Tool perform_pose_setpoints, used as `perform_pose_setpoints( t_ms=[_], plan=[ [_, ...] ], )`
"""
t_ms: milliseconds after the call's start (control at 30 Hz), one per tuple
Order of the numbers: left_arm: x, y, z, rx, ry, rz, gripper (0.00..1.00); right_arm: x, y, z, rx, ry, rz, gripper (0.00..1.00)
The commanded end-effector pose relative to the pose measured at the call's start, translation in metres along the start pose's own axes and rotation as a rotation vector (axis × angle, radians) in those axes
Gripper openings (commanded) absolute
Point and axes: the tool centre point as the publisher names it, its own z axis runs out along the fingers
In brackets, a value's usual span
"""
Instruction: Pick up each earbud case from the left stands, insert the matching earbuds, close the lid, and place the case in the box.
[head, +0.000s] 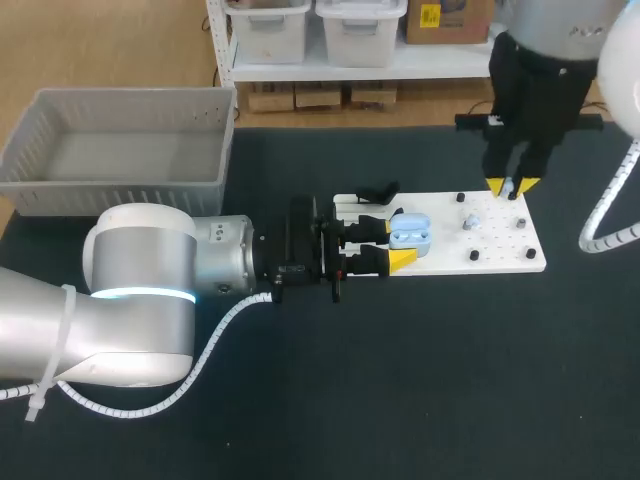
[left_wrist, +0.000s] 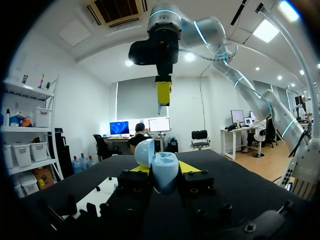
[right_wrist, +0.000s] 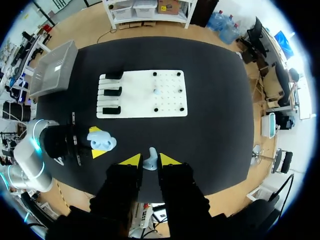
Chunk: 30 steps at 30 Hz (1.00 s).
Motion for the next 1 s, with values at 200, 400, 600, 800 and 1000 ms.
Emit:
perform_pose_setpoints(
  t_ms=[200,400,600,800,1000],
  plan=[
    [0.001,-0.002,0.000,-0.008,-0.002,0.004,0.00,0.027,0.027,-0.016,0.054,0.005,0.089,0.00],
    [0.001,-0.002,0.000,-0.008,-0.002,0.004,0.00,0.028,0.047,-0.016,0.054,0.012,0.170,0.00],
    [0.001,-0.002,0.000,-0.008,-0.002,0.004,0.00,0.023,0.057,-0.008,0.047,0.027,0.242,0.00],
    [0.001,-0.002,0.000,-0.008,-0.002,0.004,0.00,0.020,0.073,-0.001,0.039,0.012,0.272,0.00],
    [0.001,-0.002,0.000,-0.008,-0.002,0.004,0.00,0.015,0.083,0.012,0.075,-0.018,0.306,0.00]
  ],
)
